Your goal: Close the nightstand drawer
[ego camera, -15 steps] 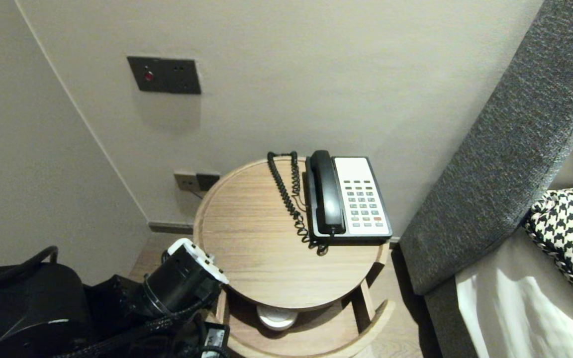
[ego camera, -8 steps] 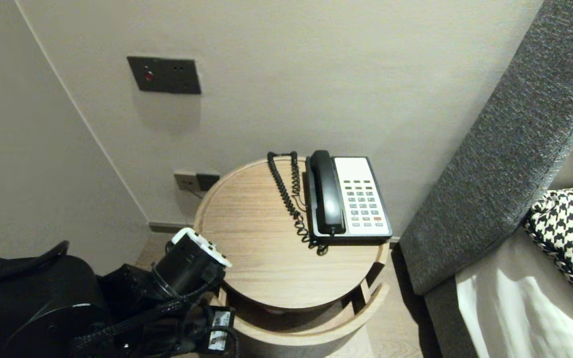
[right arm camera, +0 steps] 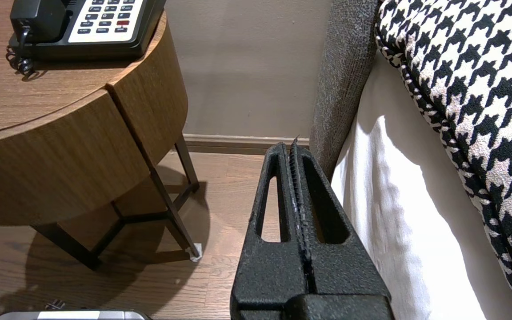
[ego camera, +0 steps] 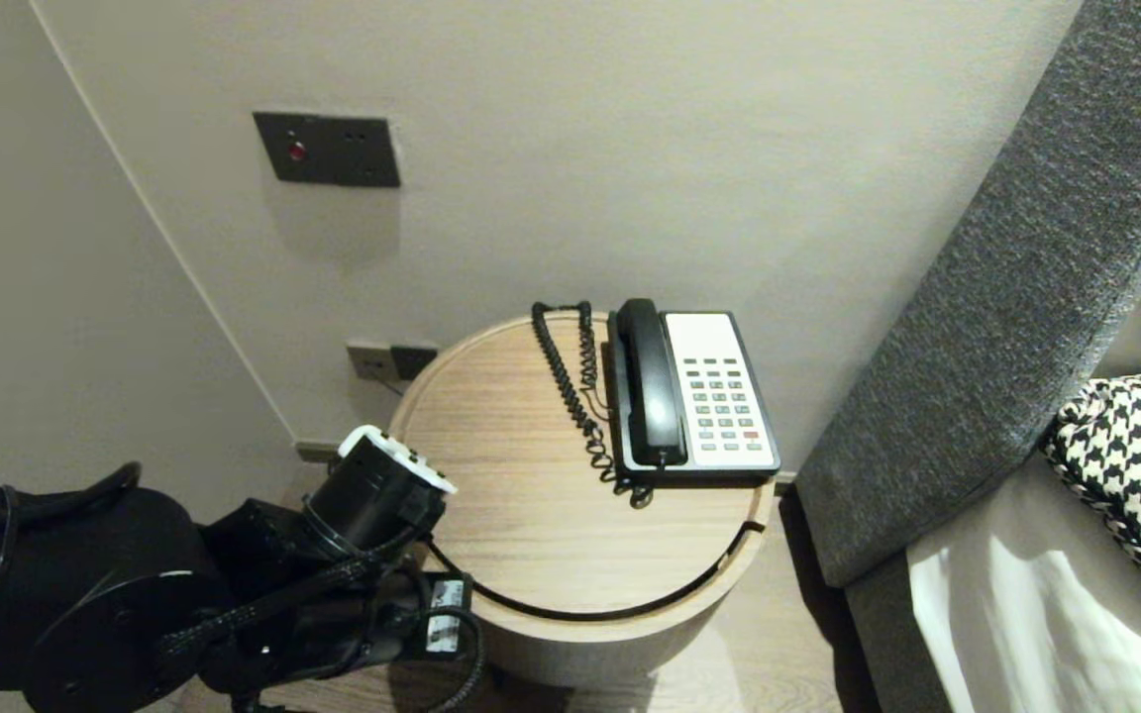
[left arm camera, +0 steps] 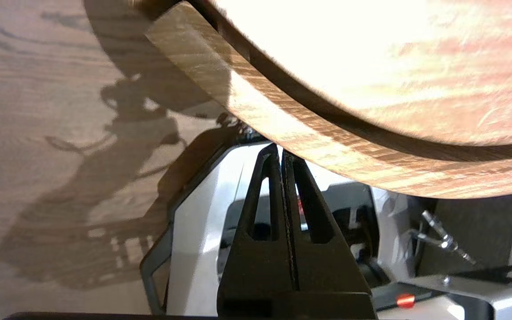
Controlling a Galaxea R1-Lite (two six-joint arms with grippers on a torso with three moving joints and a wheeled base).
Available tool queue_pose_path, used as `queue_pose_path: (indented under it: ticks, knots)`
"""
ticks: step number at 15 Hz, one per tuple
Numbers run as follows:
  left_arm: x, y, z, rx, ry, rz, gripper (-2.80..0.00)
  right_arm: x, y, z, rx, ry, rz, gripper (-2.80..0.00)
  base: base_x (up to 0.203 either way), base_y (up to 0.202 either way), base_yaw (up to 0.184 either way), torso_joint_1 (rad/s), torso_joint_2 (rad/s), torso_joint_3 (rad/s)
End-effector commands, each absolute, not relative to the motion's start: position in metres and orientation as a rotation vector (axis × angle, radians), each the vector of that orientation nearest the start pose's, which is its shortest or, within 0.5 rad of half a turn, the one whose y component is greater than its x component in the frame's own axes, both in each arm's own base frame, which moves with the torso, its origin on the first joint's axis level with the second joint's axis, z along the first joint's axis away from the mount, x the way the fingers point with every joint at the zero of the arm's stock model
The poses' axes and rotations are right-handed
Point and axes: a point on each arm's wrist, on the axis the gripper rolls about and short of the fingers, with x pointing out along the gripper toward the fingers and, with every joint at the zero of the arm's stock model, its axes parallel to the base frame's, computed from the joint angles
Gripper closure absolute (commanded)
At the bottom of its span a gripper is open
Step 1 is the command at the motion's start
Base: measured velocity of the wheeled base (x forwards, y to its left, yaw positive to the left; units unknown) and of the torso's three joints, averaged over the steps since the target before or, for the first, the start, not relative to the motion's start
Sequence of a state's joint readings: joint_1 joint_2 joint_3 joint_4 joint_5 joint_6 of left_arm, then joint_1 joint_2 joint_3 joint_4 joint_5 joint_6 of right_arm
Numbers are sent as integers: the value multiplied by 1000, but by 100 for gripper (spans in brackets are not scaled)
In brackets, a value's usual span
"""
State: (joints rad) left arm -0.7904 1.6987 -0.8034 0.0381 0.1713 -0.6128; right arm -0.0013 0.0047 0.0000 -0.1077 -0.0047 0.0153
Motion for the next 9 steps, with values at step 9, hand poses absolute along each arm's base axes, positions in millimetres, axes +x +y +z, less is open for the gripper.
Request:
queue_pose_path:
  ticks: [9]
  knots:
    - [192,-188,135,-154,929,-309,0,-20,0,76,15,-63,-6,0,0,0,0,0,0,0]
